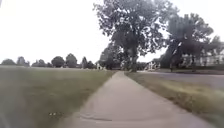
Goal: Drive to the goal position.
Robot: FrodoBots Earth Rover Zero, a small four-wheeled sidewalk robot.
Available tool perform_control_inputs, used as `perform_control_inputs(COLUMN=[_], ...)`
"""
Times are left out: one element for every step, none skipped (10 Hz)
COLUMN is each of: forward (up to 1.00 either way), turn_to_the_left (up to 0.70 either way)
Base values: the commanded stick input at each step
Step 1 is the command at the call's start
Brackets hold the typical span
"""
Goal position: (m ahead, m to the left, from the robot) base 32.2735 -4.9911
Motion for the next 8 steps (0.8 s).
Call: perform_control_inputs(forward=[1.0,1.0,1.0,1.0,1.0,1.0,1.0,1.0], turn_to_the_left=[0.0,0.0,0.0,0.0,0.0,0.0,-0.25,-0.39])
